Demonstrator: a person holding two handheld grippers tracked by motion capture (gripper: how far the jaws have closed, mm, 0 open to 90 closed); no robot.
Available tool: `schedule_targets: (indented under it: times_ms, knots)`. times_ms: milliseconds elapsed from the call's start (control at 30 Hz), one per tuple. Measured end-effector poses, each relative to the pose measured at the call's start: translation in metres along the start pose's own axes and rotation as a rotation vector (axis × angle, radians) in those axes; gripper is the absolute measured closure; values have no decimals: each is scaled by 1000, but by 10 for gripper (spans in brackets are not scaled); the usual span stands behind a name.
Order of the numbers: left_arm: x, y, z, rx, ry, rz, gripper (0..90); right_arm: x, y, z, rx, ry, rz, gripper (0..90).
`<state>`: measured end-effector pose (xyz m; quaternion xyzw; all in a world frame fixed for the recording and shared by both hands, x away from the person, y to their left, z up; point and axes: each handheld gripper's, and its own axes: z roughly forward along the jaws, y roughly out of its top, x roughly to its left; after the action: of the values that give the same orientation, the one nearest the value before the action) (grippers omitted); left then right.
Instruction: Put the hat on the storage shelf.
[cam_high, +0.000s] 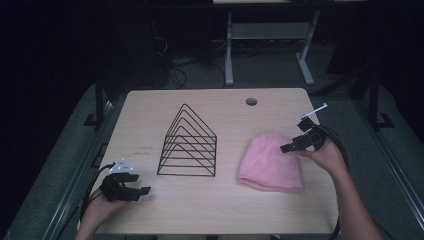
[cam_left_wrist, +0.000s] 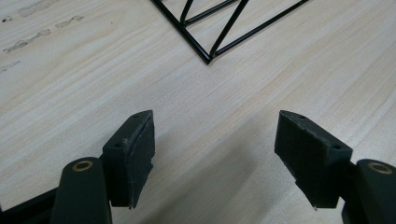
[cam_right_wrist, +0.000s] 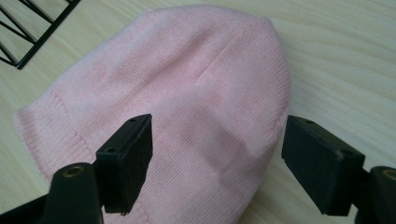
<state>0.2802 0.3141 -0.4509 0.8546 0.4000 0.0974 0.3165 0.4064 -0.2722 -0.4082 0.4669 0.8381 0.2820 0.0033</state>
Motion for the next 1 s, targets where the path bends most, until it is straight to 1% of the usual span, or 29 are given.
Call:
schedule_targets:
  times_ms: [133,167,300,333,400,433,467,500,567,633,700,767,833,867,900,967,1000]
  knots:
    - [0,0,1,3,-1,4,290,-3,3,4,0,0,3,244]
    - [0,0,1,10,-1,11,290,-5,5,6,14,-15,6,245]
    - [-2,0,1,15,-2,5,290,-9,10,10,20,-25,17,262]
    - [-2,1,1,16,-1,9,290,-12,14,12,34,-41,23,264]
    - [-1,0,1,20,0,14,290,-14,18,14,38,-50,29,270]
    - [-1,0,1,20,0,14,290,-14,18,14,38,-50,29,270]
    - [0,-1,1,25,3,13,290,-16,21,17,40,-53,33,295]
    - [1,-1,1,25,3,18,290,-16,22,18,43,-55,35,297]
    - [1,-1,1,24,3,11,290,-18,23,21,47,-59,38,310]
    - [1,-1,0,22,2,9,291,-21,24,27,61,-53,49,375]
    - [1,-1,1,23,2,11,290,-22,24,29,65,-49,54,391]
    - [2,-2,1,25,-1,14,290,-25,25,34,79,-30,71,448]
    - [2,-1,1,26,1,12,290,-27,24,38,85,-12,76,479]
    - [2,-1,1,26,1,12,290,-27,24,38,85,-12,76,479]
    - [1,-1,1,23,0,9,290,-28,24,42,98,4,85,510]
    - [1,-1,0,23,1,10,290,-29,23,44,94,28,92,543]
    - [2,-1,1,25,1,19,290,-29,22,45,91,35,97,567]
